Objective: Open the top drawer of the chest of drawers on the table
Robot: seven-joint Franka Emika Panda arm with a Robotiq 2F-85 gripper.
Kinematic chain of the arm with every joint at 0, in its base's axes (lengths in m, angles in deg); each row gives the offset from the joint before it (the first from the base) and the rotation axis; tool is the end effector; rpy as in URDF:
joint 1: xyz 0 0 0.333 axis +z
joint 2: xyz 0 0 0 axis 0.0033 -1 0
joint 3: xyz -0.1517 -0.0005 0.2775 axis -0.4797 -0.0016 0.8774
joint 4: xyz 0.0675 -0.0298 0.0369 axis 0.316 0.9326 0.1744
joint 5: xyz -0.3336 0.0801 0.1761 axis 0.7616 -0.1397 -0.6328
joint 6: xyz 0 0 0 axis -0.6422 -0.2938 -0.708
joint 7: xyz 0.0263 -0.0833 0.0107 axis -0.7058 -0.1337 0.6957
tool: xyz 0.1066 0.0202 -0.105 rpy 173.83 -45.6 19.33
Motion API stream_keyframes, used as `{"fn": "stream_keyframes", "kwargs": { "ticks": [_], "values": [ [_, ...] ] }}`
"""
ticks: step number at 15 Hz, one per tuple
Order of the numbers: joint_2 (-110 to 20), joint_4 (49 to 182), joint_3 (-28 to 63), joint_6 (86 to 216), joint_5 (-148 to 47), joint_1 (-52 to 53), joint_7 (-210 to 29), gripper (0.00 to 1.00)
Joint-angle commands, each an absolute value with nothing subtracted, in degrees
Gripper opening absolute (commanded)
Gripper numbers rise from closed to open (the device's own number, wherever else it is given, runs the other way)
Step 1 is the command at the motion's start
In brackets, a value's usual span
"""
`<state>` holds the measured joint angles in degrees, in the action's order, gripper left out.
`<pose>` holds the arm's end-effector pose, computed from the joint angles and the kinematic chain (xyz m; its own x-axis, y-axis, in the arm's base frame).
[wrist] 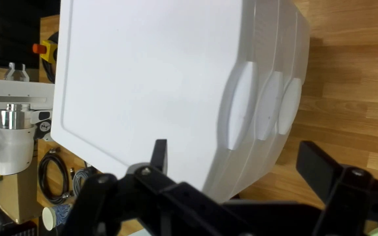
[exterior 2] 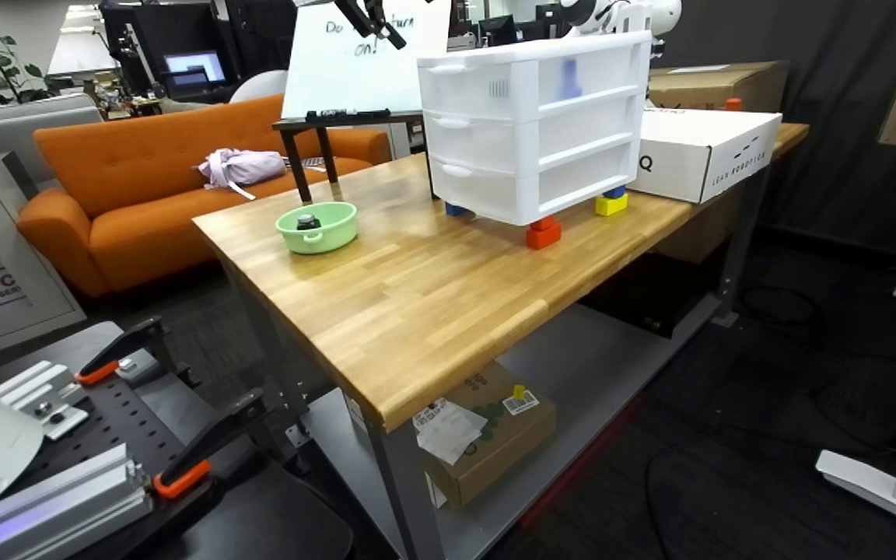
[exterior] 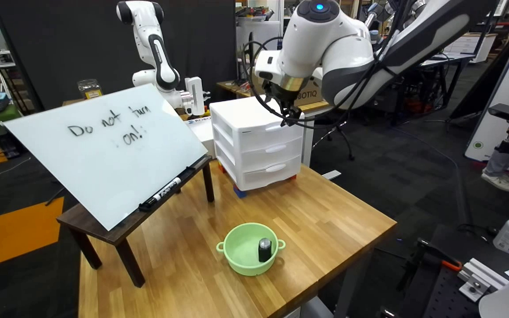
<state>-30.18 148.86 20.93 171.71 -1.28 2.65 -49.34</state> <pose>0.5838 0.0381 0.3868 0.2111 0.9520 -0.2218 0.7878 -0.0314 0.6151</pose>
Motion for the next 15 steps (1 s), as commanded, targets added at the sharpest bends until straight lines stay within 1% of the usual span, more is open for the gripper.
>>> {"fn": "stream_keyframes", "kwargs": {
  "ticks": [1,9,15],
  "values": [
    [-31.1,149.3,20.9,175.1,-0.5,1.0,-49.6,1.0],
    [-30.5,151.0,20.4,177.3,3.0,1.2,-54.0,1.0],
    [-28.1,153.2,20.5,177.2,16.2,1.3,-66.8,1.0]
  ]
}}
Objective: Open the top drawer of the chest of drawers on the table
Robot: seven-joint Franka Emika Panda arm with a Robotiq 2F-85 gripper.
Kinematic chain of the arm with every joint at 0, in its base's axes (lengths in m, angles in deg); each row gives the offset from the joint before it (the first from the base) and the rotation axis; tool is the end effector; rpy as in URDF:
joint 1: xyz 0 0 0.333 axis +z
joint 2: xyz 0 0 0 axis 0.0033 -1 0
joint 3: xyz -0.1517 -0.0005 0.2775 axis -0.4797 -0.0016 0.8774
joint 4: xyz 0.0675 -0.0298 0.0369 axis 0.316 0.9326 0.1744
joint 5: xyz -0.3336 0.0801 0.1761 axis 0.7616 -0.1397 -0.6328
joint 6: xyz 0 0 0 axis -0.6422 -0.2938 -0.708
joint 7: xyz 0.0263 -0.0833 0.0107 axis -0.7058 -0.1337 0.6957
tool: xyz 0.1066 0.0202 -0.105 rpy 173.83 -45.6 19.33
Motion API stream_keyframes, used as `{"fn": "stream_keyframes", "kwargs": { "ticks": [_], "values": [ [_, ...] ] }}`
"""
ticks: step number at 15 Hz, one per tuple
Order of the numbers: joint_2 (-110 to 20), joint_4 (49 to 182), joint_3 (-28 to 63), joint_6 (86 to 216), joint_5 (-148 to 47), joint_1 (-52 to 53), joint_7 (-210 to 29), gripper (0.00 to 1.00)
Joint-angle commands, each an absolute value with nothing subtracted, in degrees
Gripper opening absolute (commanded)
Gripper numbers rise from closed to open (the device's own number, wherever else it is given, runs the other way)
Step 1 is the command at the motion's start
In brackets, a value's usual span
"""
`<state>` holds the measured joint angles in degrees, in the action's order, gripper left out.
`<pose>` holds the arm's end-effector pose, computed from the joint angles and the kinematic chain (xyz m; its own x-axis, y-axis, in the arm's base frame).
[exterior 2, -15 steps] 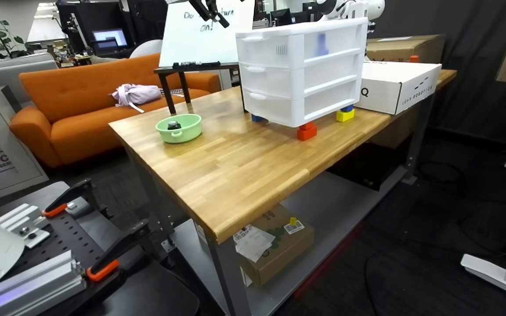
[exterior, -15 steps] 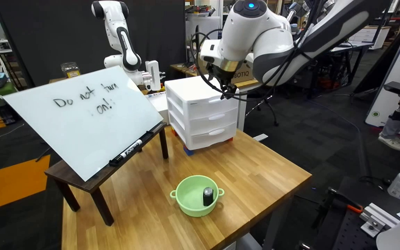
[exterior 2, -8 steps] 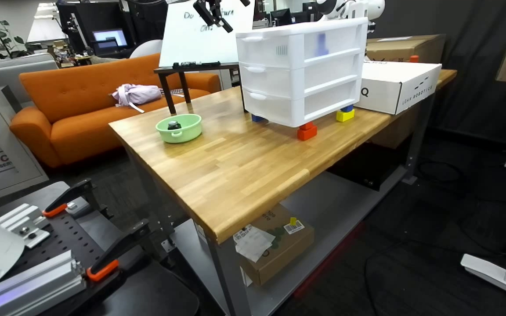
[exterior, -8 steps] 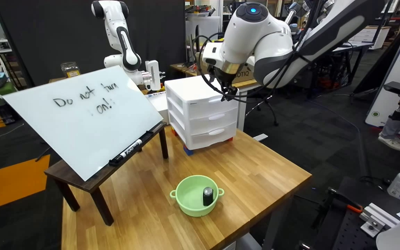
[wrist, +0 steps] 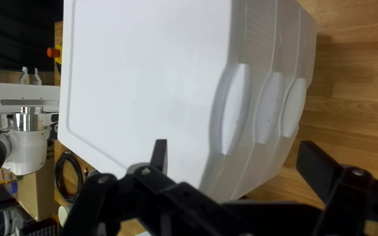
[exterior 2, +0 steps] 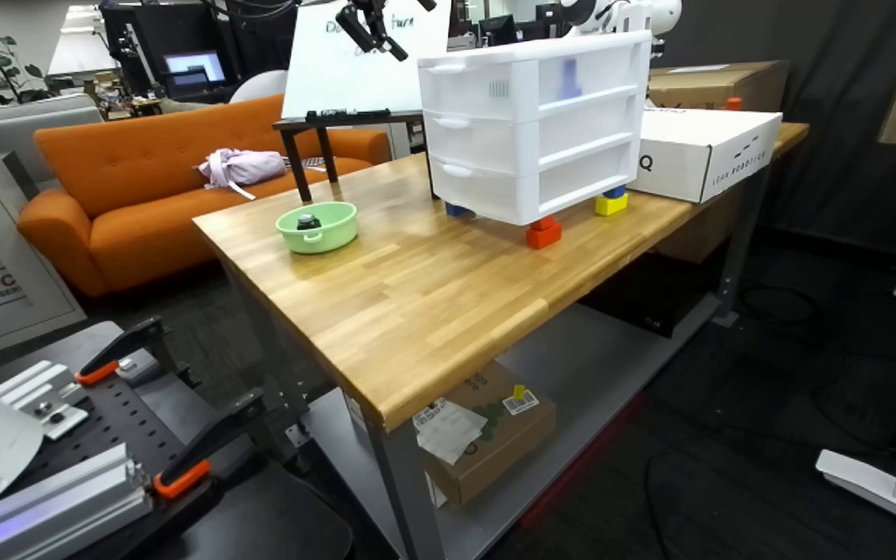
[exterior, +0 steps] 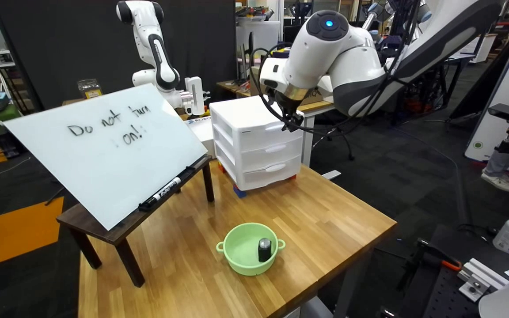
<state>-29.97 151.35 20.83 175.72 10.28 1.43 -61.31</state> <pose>0.5728 0.0371 0.3707 0.2301 0.9518 -0.2028 0.7457 -0.0385 0.6652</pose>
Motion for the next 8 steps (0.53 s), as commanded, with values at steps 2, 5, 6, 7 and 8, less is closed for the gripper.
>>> {"fn": "stream_keyframes", "kwargs": {
  "ticks": [2,5,6,7,8],
  "values": [
    [-27.9,154.1,20.5,177.5,20.4,1.2,-71.3,1.0],
    [-28.9,155.1,20.5,177.5,24.9,1.1,-76.6,1.0],
    [-29.5,155.2,20.4,177.4,25.7,1.0,-77.6,1.0],
    [-29.9,155.4,20.2,177.5,26.1,0.9,-78.4,1.0],
    [-30.5,155.3,20.0,177.1,26.3,0.8,-79.0,1.0]
  ]
}}
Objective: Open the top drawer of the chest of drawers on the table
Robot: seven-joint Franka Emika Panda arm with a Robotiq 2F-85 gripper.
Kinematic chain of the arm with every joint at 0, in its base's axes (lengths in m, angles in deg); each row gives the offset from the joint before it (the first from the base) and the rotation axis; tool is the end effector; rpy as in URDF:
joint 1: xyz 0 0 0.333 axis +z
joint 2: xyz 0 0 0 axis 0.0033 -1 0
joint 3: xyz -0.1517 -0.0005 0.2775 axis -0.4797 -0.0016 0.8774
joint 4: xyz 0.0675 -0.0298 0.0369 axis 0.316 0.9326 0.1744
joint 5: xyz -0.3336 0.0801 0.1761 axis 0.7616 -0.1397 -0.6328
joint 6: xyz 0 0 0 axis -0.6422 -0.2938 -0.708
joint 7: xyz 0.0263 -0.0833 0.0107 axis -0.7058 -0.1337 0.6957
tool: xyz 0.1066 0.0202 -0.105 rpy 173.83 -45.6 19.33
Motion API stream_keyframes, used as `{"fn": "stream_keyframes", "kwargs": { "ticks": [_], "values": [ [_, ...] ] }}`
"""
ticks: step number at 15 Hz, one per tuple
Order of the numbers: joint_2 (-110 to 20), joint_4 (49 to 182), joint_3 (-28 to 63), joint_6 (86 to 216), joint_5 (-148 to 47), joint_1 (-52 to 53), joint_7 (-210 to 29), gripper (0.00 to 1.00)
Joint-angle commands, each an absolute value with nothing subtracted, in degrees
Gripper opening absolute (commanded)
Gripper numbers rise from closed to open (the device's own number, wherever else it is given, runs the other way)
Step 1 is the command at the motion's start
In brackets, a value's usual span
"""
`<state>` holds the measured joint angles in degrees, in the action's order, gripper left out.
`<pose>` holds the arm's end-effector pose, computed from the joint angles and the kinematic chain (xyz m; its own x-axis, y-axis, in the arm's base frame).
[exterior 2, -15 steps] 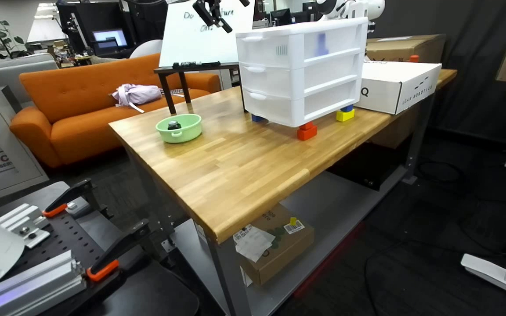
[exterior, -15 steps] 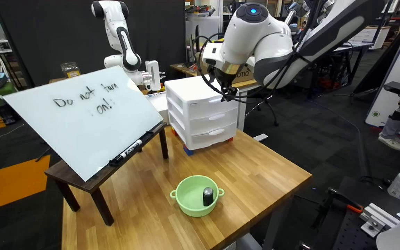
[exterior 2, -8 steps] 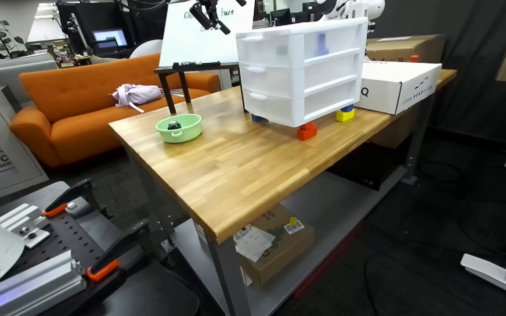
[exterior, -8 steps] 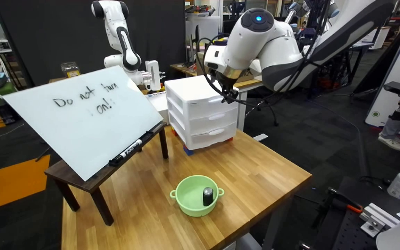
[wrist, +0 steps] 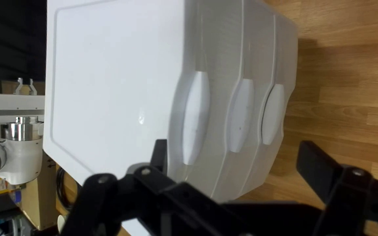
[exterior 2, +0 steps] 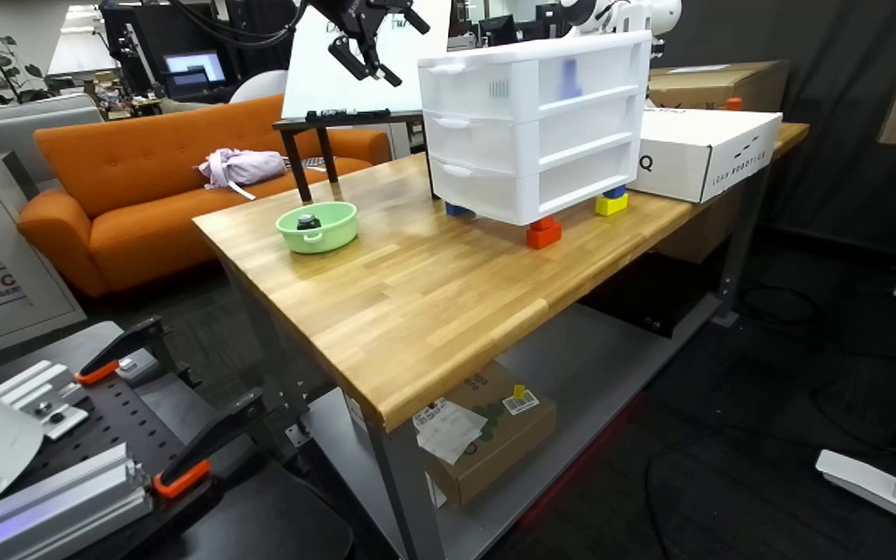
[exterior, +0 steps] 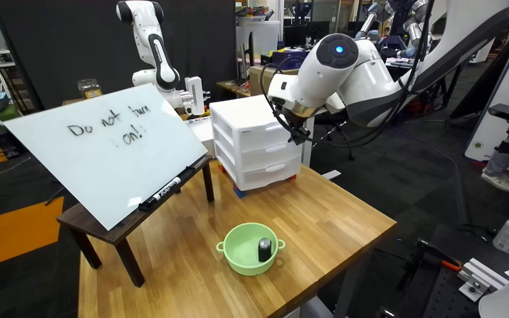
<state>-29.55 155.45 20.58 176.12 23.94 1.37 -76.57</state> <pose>0.5475 0.0371 0.3365 0.2652 0.9424 -0.2037 0.7267 -0.0565 0.6846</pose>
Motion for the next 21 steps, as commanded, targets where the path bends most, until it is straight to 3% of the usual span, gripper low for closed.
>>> {"fn": "stream_keyframes", "kwargs": {
  "ticks": [1,21],
  "values": [
    [-30.8,155.3,19.9,176.8,26.4,1.0,-79.5,1.0],
    [-31.1,152.7,20.1,175.2,26.7,1.9,-83.7,1.0]
  ]
}}
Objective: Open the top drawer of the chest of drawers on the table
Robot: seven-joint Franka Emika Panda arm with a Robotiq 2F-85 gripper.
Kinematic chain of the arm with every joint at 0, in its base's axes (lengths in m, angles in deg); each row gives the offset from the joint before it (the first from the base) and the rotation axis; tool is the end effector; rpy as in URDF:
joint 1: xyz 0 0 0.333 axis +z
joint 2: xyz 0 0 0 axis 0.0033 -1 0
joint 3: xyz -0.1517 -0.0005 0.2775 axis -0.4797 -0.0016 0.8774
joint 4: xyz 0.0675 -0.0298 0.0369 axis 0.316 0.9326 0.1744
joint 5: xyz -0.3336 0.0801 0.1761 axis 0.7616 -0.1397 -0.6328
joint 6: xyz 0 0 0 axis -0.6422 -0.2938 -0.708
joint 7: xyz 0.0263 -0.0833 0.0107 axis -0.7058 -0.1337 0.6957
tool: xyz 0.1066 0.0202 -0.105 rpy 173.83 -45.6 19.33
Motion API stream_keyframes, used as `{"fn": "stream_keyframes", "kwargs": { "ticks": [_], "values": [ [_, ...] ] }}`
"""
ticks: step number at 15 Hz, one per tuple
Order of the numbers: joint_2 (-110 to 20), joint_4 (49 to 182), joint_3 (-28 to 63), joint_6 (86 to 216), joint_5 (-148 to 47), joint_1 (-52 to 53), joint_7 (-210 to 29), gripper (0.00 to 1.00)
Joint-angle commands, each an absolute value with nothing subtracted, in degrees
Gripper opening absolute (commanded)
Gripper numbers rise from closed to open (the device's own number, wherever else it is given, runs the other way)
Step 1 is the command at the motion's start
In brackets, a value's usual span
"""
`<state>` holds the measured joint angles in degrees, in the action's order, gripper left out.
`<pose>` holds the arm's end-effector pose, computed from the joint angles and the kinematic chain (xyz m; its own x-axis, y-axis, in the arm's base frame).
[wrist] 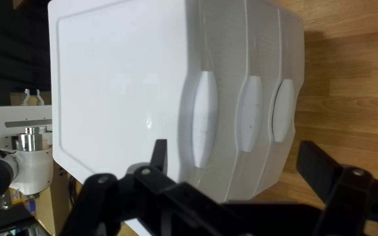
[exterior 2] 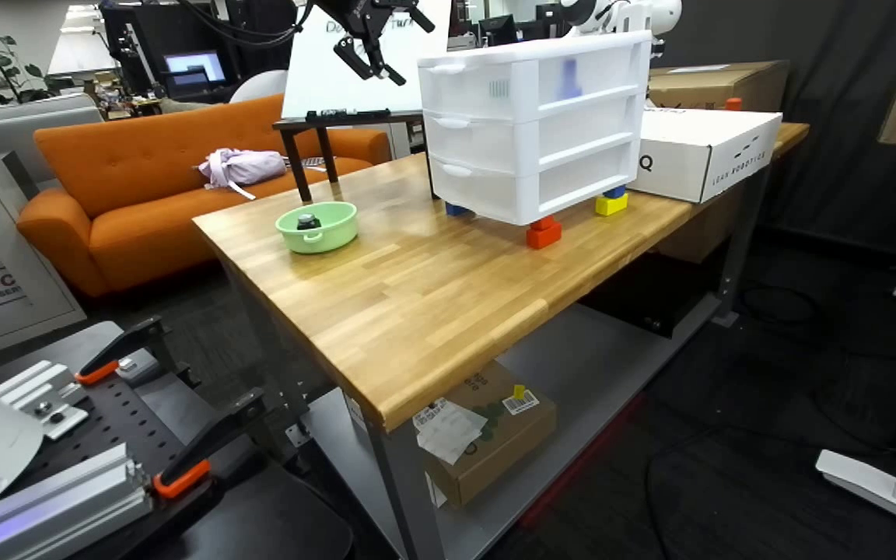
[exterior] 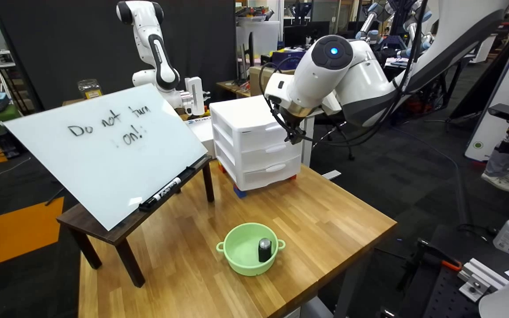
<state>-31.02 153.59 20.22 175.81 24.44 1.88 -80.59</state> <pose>0.5574 0.0379 0.3368 0.3120 0.9360 -0.1632 0.7028 -0.1118 0.7025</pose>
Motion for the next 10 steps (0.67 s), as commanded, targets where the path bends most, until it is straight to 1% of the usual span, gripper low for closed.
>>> {"fn": "stream_keyframes", "kwargs": {
  "ticks": [1,10],
  "values": [
    [-31.2,152.6,19.9,175.5,26.9,1.8,-84.5,1.0],
    [-32.3,153.6,19.0,176.8,31.5,1.6,-91.4,1.0]
  ]
}}
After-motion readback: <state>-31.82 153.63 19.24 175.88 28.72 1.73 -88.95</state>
